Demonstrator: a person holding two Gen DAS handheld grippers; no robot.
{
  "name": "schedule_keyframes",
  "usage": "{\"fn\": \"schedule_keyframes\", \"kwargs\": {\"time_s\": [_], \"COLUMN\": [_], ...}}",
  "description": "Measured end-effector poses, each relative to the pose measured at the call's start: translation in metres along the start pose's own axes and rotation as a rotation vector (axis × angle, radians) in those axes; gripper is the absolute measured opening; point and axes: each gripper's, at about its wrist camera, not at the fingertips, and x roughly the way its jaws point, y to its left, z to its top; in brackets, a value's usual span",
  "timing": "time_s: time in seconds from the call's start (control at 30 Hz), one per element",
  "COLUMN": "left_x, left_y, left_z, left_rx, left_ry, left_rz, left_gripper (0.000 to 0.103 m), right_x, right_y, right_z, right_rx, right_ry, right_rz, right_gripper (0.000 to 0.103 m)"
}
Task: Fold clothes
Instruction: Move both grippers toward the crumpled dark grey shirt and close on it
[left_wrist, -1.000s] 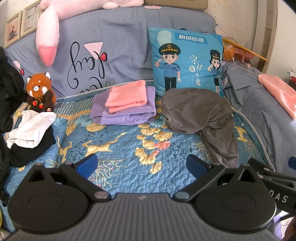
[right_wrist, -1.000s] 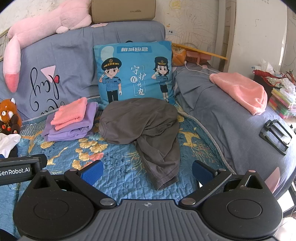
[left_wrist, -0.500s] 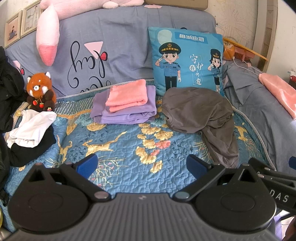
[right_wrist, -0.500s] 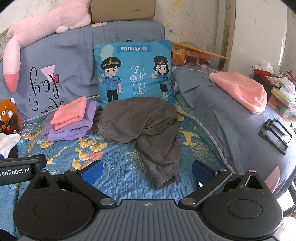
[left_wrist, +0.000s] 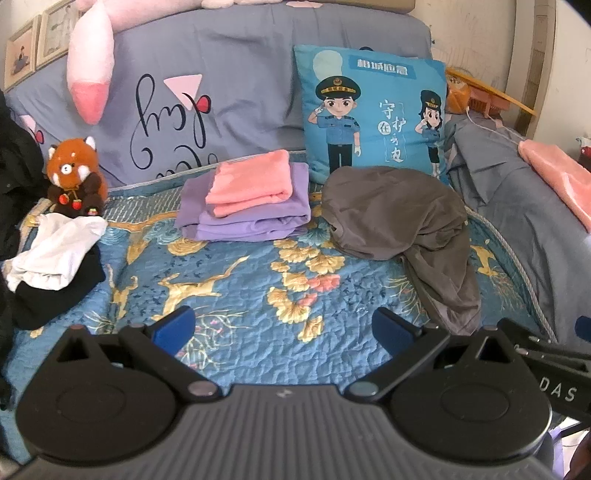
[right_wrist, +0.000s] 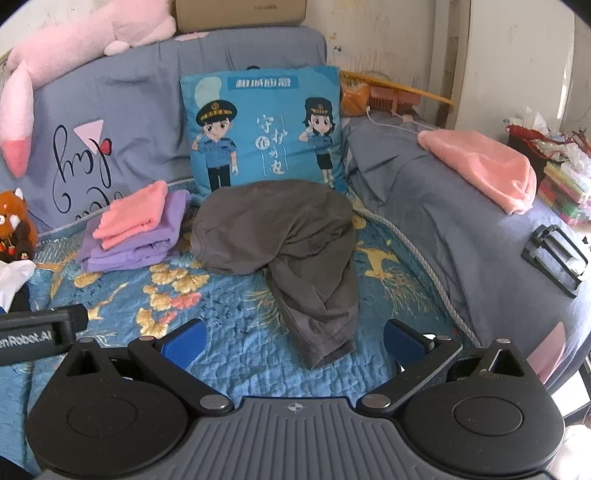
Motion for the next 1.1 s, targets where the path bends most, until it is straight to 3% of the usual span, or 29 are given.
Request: {"fn": "schedule_keyframes", "kwargs": {"time_s": [0.23,0.57,0.8,0.93,1.1], "left_x": [0.04,0.157,0.238,0.265,0.298], "left_y": [0.008,-0.054,-0.091,-0.093,-0.094], "left_z": [-0.003,0.011,0.015,0.025,0.038], "left_rx": [-0.052,0.121,0.22,0.181,0.133], "left_ry": [-0.029,-0.068,-0.061,-0.081,-0.107], "left_rz": [-0.064,-0.138,-0.147,-0.167,-0.191], "left_gripper": [0.103,0.103,0.103,0.103,0.103], "right_x": [0.043,0.123,0.179,0.197,0.22], "right_y": [-0.03,-0.056,-0.057,-0.058,-0.054], "right_z": [-0.008,-0.014,-0.014,-0.017,-0.023], "right_rx": [0.073,0.069,0.041,0.058,0.026], "right_ry": [0.07,0.032,0.013,-0.027,0.009], "right_rz": [0.028,-0.009,0.04,0.071,0.087], "right_gripper": [0.103,0.1,0.094,0.094,0.079]}}
